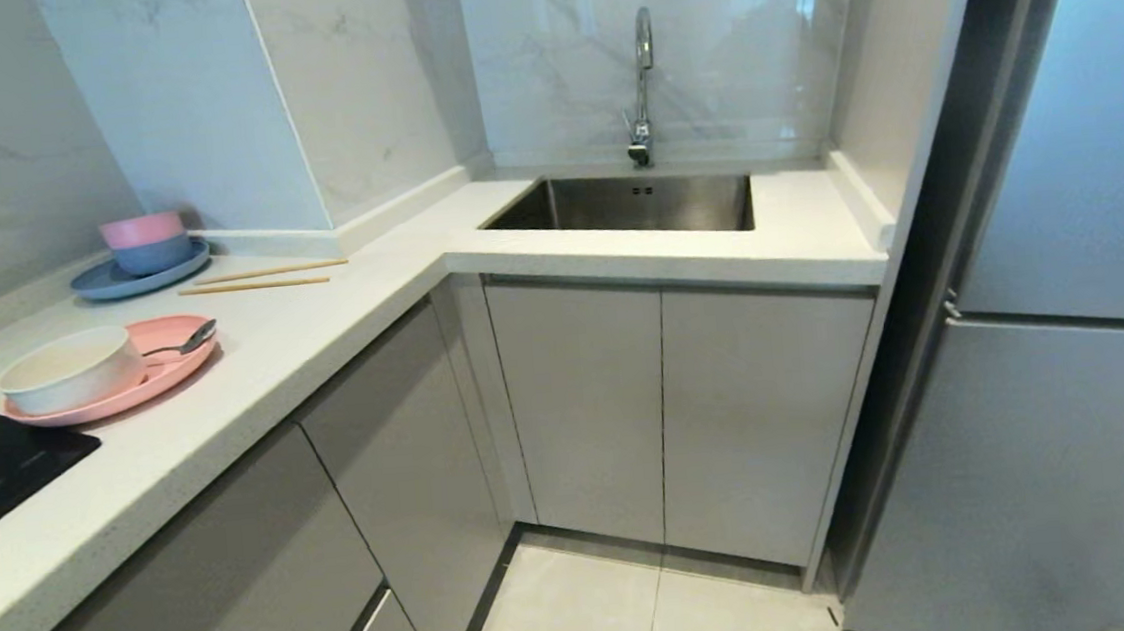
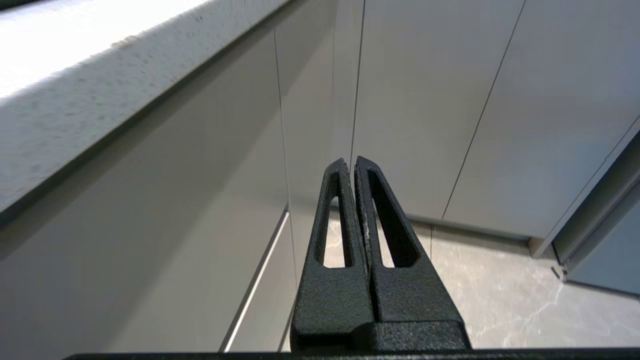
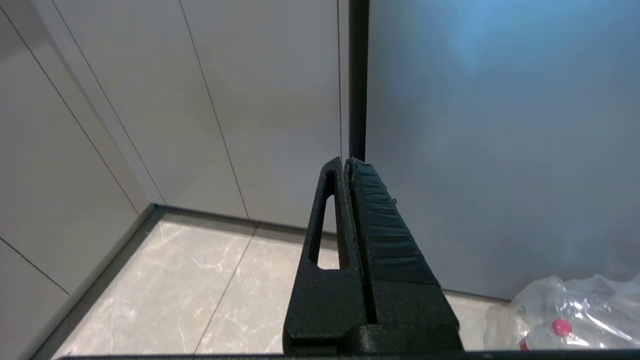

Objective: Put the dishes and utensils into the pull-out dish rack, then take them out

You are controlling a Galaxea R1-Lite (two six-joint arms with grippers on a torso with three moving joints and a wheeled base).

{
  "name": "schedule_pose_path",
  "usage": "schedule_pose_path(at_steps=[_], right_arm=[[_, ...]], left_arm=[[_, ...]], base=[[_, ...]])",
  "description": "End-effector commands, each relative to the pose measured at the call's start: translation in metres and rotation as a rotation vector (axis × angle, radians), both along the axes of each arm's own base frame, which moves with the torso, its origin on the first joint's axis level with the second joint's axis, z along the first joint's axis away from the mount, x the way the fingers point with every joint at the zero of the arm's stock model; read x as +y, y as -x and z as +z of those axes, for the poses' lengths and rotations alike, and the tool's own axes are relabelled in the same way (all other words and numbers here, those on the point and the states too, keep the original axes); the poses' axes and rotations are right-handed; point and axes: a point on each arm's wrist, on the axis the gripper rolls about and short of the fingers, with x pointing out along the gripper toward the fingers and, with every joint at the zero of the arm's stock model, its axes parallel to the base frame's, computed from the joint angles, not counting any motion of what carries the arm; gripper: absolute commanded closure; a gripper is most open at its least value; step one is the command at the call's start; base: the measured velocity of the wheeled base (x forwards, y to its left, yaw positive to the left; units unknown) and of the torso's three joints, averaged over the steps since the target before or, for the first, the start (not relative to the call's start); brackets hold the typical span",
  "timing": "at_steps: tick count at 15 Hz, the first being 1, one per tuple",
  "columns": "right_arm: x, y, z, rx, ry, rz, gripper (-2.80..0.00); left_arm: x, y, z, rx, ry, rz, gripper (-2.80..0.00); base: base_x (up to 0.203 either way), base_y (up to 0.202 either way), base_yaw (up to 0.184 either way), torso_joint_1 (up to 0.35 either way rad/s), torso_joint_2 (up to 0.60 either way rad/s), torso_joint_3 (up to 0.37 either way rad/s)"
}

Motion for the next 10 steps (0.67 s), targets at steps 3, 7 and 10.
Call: schedule_pose_path(at_steps=[3,7,10], right_arm=[[0.0000,-0.0002,-0.0004,0.002,0.000,0.000,0.00],[0.0000,-0.0002,-0.0004,0.002,0.000,0.000,0.00],[0.0000,-0.0002,-0.0004,0.002,0.000,0.000,0.00]], left_arm=[[0.0000,0.0001,0.0000,-0.002,0.001,0.000,0.00],[0.0000,0.0001,0.0000,-0.002,0.004,0.000,0.00],[0.0000,0.0001,0.0000,-0.002,0.004,0.000,0.00]], base=[[0.000,0.000,0.000,0.003,0.00,0.186],[0.000,0.000,0.000,-0.003,0.00,0.040],[0.000,0.000,0.000,0.000,0.00,0.000]])
